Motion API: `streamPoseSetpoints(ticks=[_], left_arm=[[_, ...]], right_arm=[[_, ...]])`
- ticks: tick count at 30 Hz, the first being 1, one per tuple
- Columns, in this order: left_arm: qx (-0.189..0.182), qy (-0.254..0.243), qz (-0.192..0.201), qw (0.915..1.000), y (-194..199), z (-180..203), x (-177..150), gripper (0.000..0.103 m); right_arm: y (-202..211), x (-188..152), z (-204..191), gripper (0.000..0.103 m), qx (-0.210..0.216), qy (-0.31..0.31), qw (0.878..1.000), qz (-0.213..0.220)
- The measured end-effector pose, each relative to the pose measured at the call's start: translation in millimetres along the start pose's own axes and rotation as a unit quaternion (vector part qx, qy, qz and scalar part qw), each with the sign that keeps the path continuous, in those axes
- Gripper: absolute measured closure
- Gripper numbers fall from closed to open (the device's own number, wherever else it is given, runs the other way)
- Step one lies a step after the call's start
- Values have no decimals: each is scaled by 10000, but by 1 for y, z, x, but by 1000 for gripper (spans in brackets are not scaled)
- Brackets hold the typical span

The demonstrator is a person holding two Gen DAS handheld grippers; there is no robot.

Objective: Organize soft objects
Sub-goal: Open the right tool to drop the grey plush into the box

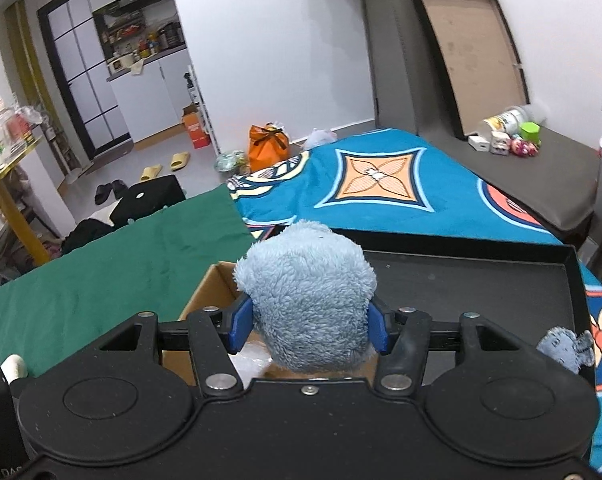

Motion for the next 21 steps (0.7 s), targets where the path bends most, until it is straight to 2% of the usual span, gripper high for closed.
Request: streamPoseSetpoints(ticks=[1, 2, 3, 11, 16, 21], left_arm=[[-7, 19, 2, 10000, 1, -1, 0, 88], [-12, 33, 4, 10000, 1, -1, 0, 88], [-18, 43, 10, 10000, 1, -2, 0, 88], [28, 79, 20, 10000, 3, 0, 3, 87], [51, 45, 17, 10000, 6, 3, 4, 83], [177, 39, 27, 9998, 7, 4, 7, 64]], right_arm=[[-1, 0, -2, 31, -100, 63, 9999, -3], [0, 0, -4, 19, -214, 111, 9997, 11], [1, -1, -5, 17, -283, 126, 9995, 32], [13, -16, 17, 17, -484, -226, 9985, -120], [21, -26, 36, 15, -671, -444, 9966, -178], [20, -39, 52, 15, -804, -714, 9935, -361]])
Point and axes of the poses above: each gripper's, at about its wrist camera, not at the fingertips, and y roughly against the way its jaws point, z to its right, x to its top, the point moved 1 cm from there along -y, roughly the way its jaws point, and after that the axes turned 11 degrees about y, right-handed, at the moved point
